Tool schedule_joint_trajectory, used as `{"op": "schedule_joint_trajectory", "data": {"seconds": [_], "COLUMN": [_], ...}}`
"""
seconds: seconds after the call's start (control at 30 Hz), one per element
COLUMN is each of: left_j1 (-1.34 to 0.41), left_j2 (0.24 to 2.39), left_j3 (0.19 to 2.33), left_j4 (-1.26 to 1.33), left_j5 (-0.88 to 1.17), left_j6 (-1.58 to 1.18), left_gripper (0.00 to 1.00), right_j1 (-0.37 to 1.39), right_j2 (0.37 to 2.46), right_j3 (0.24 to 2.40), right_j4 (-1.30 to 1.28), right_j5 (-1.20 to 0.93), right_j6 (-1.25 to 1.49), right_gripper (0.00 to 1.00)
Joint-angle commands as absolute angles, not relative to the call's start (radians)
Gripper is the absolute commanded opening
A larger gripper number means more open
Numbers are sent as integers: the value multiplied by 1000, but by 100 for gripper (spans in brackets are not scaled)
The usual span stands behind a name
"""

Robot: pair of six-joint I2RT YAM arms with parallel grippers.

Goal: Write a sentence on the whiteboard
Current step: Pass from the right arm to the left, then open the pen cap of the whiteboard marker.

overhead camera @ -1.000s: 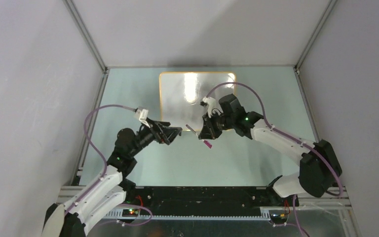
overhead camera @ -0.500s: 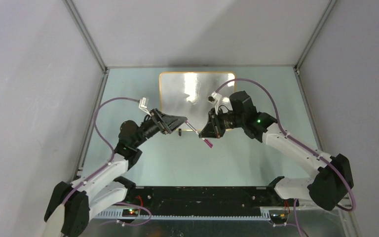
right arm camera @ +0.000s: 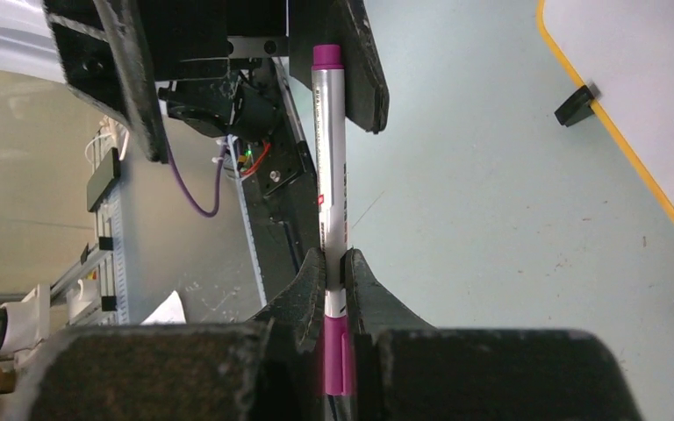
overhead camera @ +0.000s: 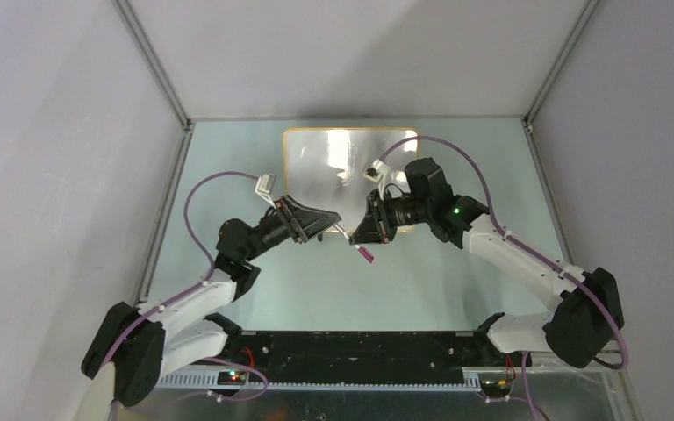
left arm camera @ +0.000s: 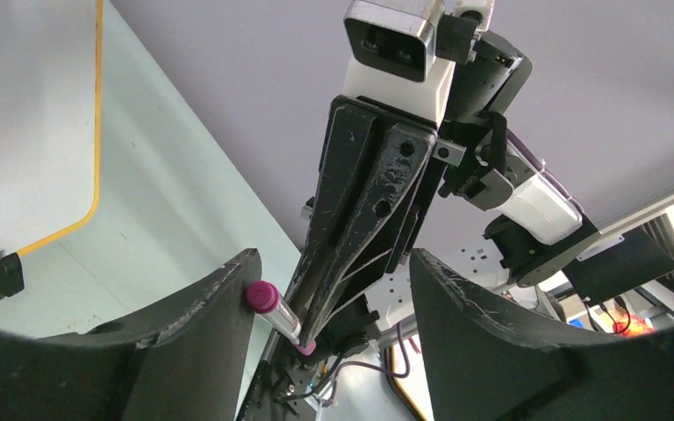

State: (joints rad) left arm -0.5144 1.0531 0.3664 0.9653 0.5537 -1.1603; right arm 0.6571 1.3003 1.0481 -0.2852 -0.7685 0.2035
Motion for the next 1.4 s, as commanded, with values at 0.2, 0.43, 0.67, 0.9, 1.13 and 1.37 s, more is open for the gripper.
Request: {"op": "schedule_joint_trajectory", "data": {"seconds": [0.2,0.43,0.67,0.9,1.13,1.37], "left_j1": [-541,-549,-549,-548,-548,-549], "left_j2": [1027,1032,981,926,938,975], "left_j3": [353,368,390,425,445,451], "left_j4": [977,948,853,780,807,873], "left_j5": [580,585,562,569,581,595], "left_j6": [-1142,-1115,-1037,-981,-996,-1028], "left_gripper": [59,2,0,0,0,0], "right_j1": [649,646,640,621,654,682], "right_j2": [1316,1329,1315,1263,1233,1217], "right_j3": [1103,1111,1111,1063,981,966], "right_j4": [-229,-218,-244,-263,-244,-271], "right_j5": [-785,-785,-761,-789,-886,-908], "right_j6": [242,255,243,233,211,177], "right_gripper": [0,0,59,97,87,46]}}
